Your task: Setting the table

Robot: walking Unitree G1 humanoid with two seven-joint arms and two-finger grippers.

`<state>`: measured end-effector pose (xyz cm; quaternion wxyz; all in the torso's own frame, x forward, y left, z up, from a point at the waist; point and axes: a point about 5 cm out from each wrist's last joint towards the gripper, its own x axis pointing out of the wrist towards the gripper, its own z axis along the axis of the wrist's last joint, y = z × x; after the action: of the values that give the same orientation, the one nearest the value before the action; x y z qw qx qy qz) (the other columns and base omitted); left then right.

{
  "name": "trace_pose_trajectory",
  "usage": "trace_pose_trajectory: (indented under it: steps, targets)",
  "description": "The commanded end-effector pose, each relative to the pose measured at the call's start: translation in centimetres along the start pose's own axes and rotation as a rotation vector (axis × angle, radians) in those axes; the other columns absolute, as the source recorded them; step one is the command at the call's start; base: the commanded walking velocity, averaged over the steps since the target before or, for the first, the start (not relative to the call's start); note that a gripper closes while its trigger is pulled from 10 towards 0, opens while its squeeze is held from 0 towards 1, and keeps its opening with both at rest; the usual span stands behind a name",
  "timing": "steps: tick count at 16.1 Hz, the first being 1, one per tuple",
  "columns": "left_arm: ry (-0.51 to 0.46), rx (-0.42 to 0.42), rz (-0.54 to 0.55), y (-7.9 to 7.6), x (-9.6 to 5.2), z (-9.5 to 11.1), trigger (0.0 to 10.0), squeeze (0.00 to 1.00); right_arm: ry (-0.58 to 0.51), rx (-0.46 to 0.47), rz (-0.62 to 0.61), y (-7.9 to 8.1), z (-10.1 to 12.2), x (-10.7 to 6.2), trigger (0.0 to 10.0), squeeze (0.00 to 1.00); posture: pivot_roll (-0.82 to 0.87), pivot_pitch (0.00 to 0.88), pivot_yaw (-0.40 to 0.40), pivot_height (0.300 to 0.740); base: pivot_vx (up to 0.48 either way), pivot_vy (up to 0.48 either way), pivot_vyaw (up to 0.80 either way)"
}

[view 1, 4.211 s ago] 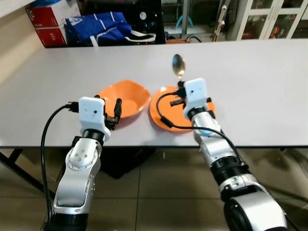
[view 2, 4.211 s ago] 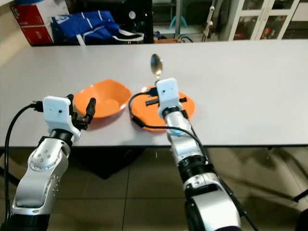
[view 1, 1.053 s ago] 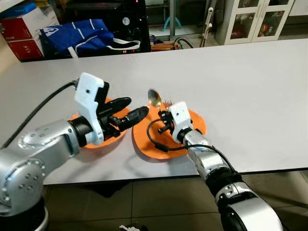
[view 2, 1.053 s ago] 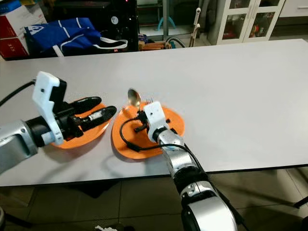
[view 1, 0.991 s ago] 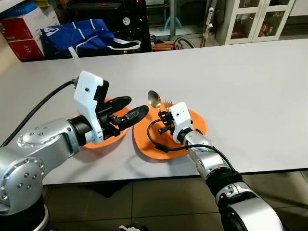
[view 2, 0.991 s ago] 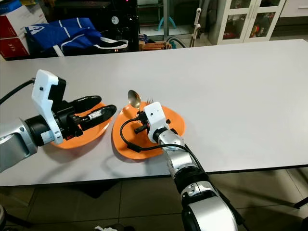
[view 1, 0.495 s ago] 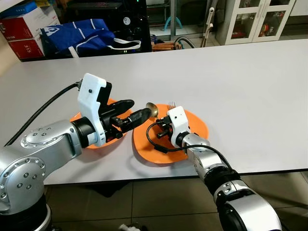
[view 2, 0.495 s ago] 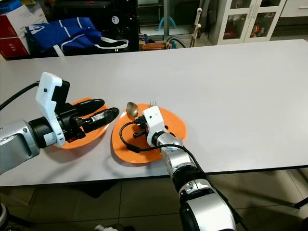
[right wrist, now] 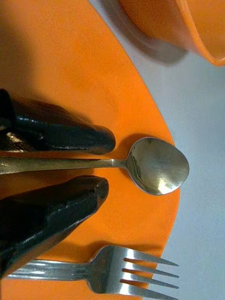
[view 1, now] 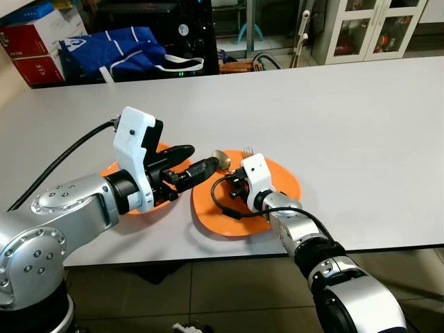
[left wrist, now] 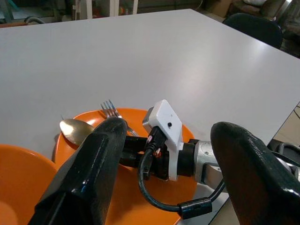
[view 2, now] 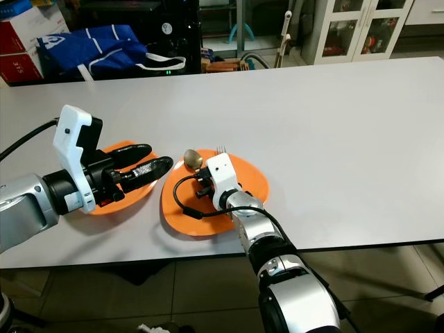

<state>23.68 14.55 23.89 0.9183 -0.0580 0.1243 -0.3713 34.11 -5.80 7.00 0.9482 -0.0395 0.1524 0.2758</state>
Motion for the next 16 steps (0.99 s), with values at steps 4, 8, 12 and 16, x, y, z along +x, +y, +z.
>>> trace_pose_trajectory:
  steps: [4, 8, 12, 16]
  targets:
    - [-0.001, 0.033, -0.005, -0.4, 0.0, 0.3, 10.0, 0.0, 0.044, 0.001, -0.006, 0.0, -0.6, 0.0, 10.0, 1.0, -0.04, 0.0, 0.106, 0.74, 0.0, 0.0, 0.0]
    - [0.009, 0.038, -0.007, -0.5, 0.0, 0.1, 10.0, 0.0, 0.046, -0.003, -0.015, -0.1, -0.8, -0.1, 10.0, 1.0, -0.04, 0.0, 0.106, 0.74, 0.0, 0.0, 0.0]
    - [0.114, 0.117, 0.053, 0.9, -1.2, -2.3, 10.0, 0.0, 0.031, -0.033, -0.046, -0.4, -0.7, -0.1, 10.0, 1.0, -0.03, 0.0, 0.112, 0.74, 0.0, 0.0, 0.0]
    - [0.004, 0.367, 0.258, 1.5, -1.7, -5.0, 10.0, 0.0, -0.002, -0.068, -0.098, -1.1, -0.3, -0.2, 10.0, 1.0, -0.02, 0.0, 0.11, 0.74, 0.0, 0.0, 0.0]
